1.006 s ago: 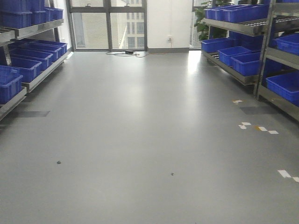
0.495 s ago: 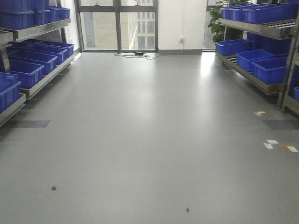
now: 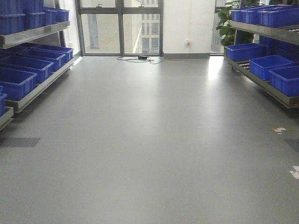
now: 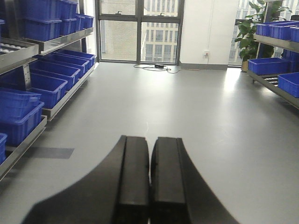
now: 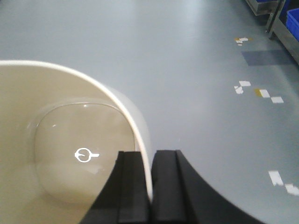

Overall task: Move white bin to right shelf second layer
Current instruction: 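Turn and drive toward the windows between the crate shelves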

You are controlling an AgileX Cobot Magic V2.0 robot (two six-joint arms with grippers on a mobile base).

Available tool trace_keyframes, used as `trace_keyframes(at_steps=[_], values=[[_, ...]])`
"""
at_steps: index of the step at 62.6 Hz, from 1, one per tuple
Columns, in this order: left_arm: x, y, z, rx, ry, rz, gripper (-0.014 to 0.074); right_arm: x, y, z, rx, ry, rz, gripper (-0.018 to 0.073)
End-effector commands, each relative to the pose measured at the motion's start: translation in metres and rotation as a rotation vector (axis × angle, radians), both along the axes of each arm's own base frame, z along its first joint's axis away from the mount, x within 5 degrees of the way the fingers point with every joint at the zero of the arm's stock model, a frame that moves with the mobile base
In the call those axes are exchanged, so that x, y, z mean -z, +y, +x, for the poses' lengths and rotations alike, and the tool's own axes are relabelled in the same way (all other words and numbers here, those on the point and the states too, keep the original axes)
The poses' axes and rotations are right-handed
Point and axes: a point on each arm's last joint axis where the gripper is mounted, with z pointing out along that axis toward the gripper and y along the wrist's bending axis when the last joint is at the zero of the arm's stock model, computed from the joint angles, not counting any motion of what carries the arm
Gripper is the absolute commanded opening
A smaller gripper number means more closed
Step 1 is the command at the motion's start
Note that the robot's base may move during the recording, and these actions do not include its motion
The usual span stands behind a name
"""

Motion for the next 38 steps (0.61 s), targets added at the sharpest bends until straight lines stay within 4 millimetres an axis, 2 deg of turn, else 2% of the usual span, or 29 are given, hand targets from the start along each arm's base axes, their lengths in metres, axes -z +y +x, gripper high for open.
trace_keyframes(at_steps=[1,38], values=[[0.0009,0.0005,-0.0004,-0.003,-0.070,-0.015,0.0085,-0.0165,-0.0006,0.0029,0.006,-0.114,-0.004,0.0047],[0.0009,0.0005,-0.0004,-0.003,-0.070,-0.015,0.0085,-0.0165,-0.0006,0.0029,0.006,-0.114,-0.004,0.0047]])
